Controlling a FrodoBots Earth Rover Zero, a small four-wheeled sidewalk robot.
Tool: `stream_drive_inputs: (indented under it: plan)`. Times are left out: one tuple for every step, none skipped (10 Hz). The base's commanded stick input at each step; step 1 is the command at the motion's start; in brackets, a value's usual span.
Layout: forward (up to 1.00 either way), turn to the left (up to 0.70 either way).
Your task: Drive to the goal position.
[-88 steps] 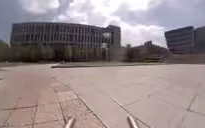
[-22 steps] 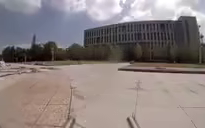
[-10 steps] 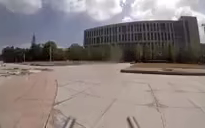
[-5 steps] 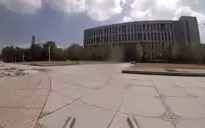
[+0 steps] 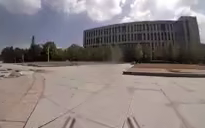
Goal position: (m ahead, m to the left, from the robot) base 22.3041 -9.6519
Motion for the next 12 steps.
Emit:
stream_drive_inputs:
  plan:
    - [0.7,0.0]
    - [0.7,0.0]
    - [0.7,0.0]
    - [0.7,0.0]
    - [0.7,0.0]
    - [0.7,0.0]
    - [0.7,0.0]
    - [0.7,0.0]
    - [0.7,0.0]
    - [0.7,0.0]
    - [0.7,0.0]
    - [0.7,0.0]
